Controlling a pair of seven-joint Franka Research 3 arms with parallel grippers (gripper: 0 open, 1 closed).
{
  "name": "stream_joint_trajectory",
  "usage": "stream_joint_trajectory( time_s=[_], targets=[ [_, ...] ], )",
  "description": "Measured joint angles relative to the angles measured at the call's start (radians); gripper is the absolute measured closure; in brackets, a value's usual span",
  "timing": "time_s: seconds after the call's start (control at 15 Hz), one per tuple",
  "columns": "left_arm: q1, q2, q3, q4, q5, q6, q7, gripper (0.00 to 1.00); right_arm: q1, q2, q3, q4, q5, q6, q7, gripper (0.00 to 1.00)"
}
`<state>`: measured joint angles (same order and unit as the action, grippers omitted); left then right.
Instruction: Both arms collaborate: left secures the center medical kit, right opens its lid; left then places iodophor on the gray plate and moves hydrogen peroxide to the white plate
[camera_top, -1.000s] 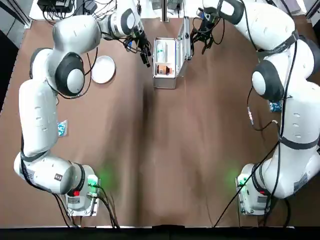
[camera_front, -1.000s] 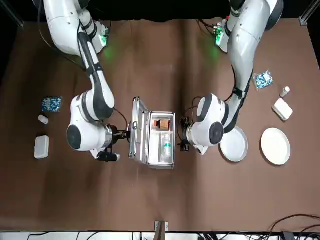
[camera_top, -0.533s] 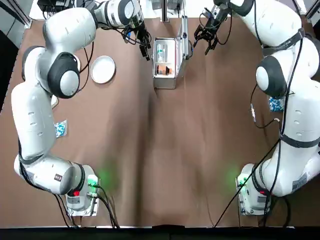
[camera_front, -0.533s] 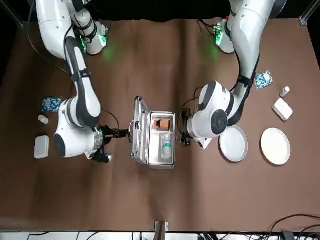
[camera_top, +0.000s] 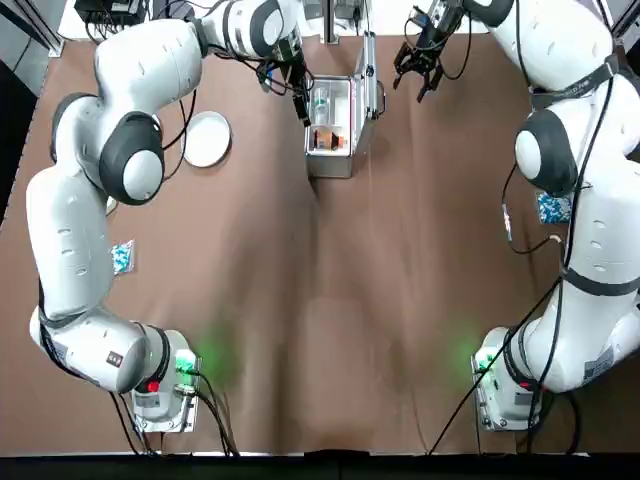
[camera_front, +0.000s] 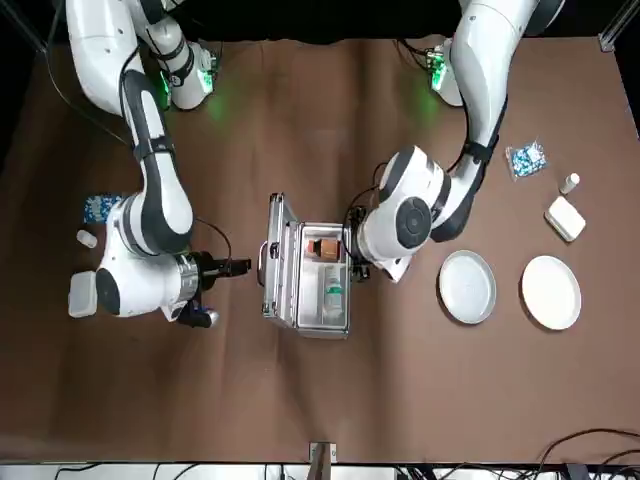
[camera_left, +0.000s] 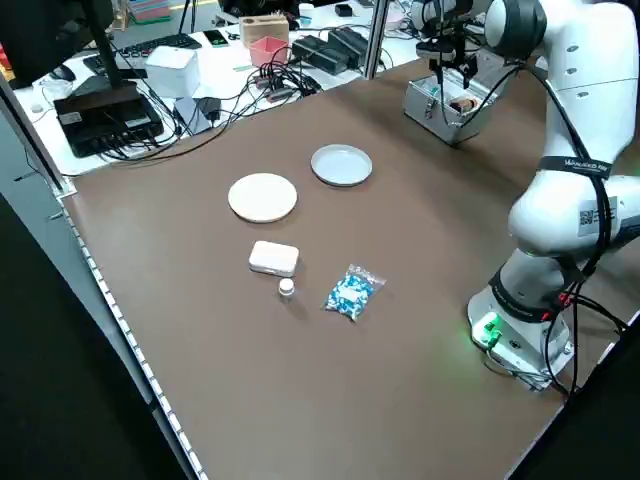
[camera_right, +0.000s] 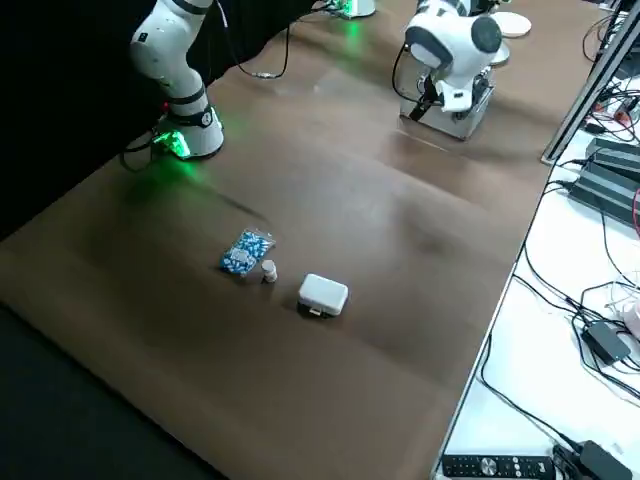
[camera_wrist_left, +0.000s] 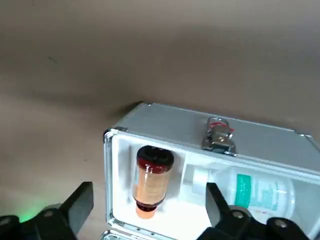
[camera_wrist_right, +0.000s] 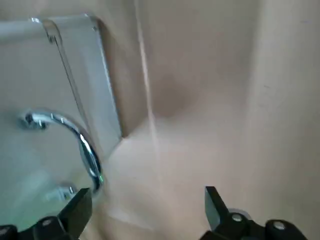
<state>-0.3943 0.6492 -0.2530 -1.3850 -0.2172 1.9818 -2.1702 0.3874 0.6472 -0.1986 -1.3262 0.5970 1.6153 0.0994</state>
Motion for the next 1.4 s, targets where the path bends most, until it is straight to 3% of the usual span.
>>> stream_joint_trajectory(
  time_s=[0.2, 0.47, 0.6, 0.73, 0.87, 1.4],
  targets=[
    [-0.031, 0.0, 0.002, 0.017, 0.051, 0.001, -0.032, 0.01, -0.045, -0.035, -0.013, 0.063, -0.055, -0.141, -0.03, 0.0],
    [-0.107, 0.003, 0.012, 0.036, 0.147, 0.021, -0.082, 0.01, -0.193, -0.079, -0.022, 0.156, -0.065, -0.281, -0.102, 0.0],
    [-0.125, 0.014, 0.019, 0.037, 0.154, 0.073, -0.089, 0.02, -0.252, -0.106, -0.022, 0.177, -0.113, -0.294, -0.15, 0.0],
    [-0.128, 0.031, 0.023, 0.041, 0.154, 0.125, -0.092, 0.17, -0.273, -0.136, -0.022, 0.183, -0.179, -0.297, -0.181, 0.0],
    [-0.131, 0.048, 0.023, 0.045, 0.156, 0.157, -0.095, 0.22, -0.272, -0.155, -0.021, 0.184, -0.22, -0.295, -0.193, 0.0],
    [-0.209, 0.084, 0.068, 0.053, 0.157, 0.218, -0.144, 0.29, -0.297, -0.208, -0.06, 0.188, -0.294, -0.274, -0.207, 0.0]
  ],
)
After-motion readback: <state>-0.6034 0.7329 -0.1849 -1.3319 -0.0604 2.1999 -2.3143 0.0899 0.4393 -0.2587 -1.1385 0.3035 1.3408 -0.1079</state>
